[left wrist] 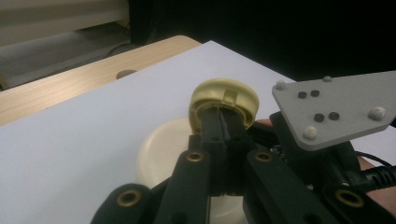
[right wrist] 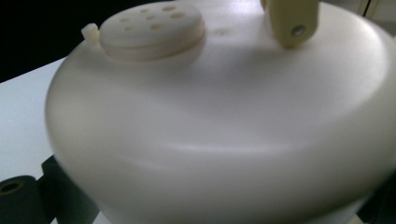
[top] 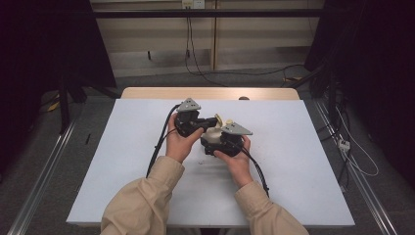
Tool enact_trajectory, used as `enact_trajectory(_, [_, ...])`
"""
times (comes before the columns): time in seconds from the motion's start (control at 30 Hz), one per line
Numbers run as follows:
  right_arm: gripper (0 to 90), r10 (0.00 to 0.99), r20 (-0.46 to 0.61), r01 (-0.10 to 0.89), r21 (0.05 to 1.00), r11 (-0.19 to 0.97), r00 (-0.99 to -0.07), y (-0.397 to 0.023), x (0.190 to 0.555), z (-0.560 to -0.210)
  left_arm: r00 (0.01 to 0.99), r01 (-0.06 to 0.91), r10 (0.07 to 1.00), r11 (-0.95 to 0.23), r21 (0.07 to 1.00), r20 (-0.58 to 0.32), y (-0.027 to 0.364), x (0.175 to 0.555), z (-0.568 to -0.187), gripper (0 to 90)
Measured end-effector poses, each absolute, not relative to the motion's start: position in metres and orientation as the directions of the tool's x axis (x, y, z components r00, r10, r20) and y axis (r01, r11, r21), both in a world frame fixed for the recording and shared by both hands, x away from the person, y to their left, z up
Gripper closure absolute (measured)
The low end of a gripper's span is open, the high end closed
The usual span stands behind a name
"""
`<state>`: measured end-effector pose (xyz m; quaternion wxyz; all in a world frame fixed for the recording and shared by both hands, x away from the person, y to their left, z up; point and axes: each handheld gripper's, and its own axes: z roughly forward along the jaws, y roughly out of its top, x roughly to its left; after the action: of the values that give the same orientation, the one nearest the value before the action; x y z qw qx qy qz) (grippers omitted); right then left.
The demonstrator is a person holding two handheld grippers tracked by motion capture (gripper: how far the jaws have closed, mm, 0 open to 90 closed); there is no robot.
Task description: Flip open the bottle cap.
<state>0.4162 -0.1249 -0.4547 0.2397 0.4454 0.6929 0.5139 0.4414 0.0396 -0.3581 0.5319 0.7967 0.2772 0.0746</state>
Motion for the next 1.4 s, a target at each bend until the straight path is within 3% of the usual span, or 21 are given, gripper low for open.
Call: enact_trajectory(1.4, [4.0,0.864,0.117,0.388,0.917,0.095,-0.49,-0.125,0.416,-0.452,0.836,0.368,0.515,-0.272,0.889,-0.188,0.03,0.444,-0.362,89.6])
